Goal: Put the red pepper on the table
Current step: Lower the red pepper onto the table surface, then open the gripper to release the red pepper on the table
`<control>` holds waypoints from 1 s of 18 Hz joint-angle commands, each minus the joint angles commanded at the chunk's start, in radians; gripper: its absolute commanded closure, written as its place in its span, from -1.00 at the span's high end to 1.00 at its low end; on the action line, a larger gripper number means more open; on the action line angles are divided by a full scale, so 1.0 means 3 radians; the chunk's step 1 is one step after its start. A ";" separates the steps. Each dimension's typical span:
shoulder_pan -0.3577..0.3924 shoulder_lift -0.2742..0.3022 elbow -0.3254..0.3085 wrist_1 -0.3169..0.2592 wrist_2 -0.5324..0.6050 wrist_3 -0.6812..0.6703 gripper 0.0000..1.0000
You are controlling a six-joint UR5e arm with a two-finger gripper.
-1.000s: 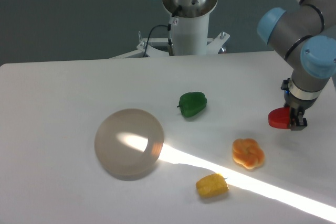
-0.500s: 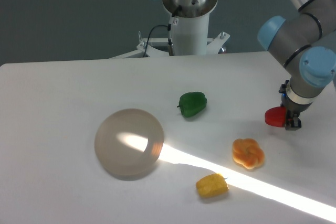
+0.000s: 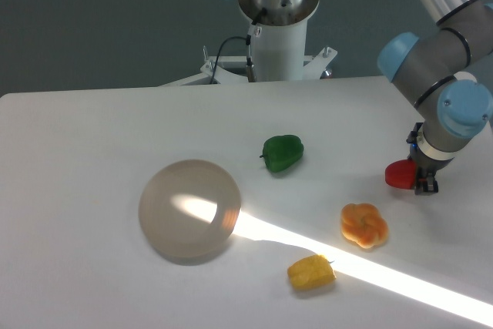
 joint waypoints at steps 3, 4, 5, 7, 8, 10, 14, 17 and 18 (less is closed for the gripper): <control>-0.0005 0.0000 -0.0005 -0.0011 0.0000 -0.0005 0.01; -0.0005 -0.0005 -0.0005 -0.0011 0.0000 -0.0005 0.01; -0.0005 -0.0020 -0.0005 -0.0011 0.0000 -0.0005 0.01; -0.0005 -0.0026 -0.0005 -0.0011 -0.0005 -0.0005 0.01; -0.0005 -0.0031 -0.0005 -0.0011 -0.0005 -0.0005 0.01; -0.0005 -0.0041 -0.0010 -0.0011 -0.0015 -0.0010 0.01; -0.0010 -0.0067 -0.0005 -0.0005 -0.0026 -0.0010 0.01; -0.0010 -0.0067 0.0000 -0.0005 -0.0026 -0.0010 0.01; -0.0010 -0.0072 0.0000 -0.0005 -0.0026 -0.0010 0.02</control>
